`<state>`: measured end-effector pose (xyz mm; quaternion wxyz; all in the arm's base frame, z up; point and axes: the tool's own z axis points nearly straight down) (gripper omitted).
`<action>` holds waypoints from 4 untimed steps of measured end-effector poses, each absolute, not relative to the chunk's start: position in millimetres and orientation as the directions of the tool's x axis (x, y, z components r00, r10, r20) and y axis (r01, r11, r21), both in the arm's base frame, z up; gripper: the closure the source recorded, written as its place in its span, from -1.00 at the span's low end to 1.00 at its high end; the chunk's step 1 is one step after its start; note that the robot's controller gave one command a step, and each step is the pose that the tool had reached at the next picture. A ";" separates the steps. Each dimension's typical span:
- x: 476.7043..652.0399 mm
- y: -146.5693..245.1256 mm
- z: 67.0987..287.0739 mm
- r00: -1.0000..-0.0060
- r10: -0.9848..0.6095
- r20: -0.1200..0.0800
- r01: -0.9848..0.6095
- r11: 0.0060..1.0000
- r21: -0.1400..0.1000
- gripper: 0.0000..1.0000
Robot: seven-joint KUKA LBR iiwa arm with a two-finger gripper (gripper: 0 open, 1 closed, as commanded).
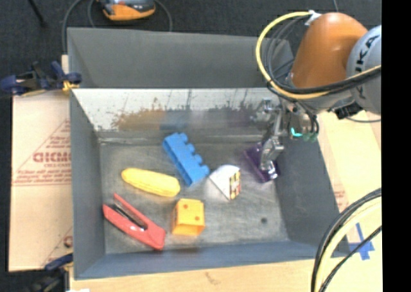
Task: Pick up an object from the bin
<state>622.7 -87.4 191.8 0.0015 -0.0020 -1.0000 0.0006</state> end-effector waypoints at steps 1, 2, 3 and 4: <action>624.3 -87.1 197.0 -1.000 0.002 -0.005 0.002 1.000 -0.002 -1.00; 619.5 -72.9 148.4 -0.991 -0.136 -0.007 -0.136 0.991 -0.003 -1.00; 610.4 -49.3 147.7 -0.956 -0.294 -0.002 -0.294 0.956 -0.001 -1.00; 604.4 -42.6 146.1 -0.932 -0.362 -0.004 -0.362 0.932 -0.003 -1.00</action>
Offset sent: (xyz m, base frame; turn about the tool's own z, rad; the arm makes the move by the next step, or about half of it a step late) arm -0.0128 0.0385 -0.1218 -0.3538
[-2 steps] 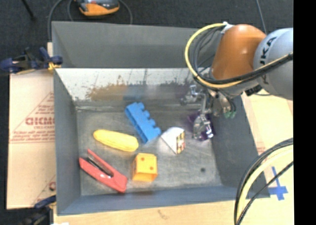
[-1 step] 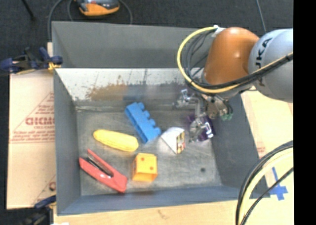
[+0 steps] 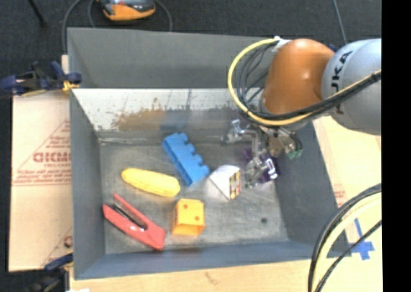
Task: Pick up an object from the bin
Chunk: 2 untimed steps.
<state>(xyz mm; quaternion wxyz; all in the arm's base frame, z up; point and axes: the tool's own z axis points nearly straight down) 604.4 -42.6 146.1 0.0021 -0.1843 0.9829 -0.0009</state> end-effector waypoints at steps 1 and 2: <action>613.8 -42.5 88.1 -0.770 -0.638 -0.005 -0.638 0.770 -0.005 -1.00; 608.2 -34.6 74.8 -0.711 -0.703 -0.009 -0.703 0.711 -0.011 1.00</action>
Offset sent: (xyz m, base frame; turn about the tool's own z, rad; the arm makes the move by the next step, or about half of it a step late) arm -0.0003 0.0106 -0.0761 -0.4140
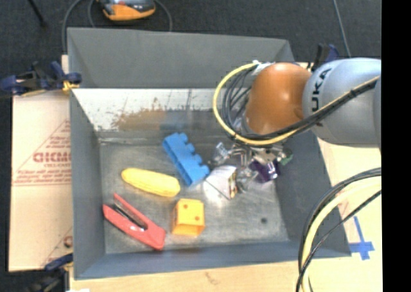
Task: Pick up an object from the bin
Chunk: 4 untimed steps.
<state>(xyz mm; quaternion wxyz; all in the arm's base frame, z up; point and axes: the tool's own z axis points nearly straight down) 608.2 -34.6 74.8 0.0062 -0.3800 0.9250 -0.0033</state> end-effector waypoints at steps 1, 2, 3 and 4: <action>608.2 -34.6 74.8 -0.711 -0.703 -0.009 -0.703 0.711 -0.011 1.00; 607.8 -34.7 76.9 -0.712 -0.702 -0.007 -0.702 0.712 -0.009 1.00; 607.5 -34.8 81.9 -0.713 -0.701 -0.004 -0.701 0.713 -0.005 1.00; 605.6 -34.6 90.8 -0.713 -0.701 0.002 -0.701 0.713 0.002 1.00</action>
Offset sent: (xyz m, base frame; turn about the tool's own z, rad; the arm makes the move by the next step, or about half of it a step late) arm 0.0000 -0.0001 0.0218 0.0001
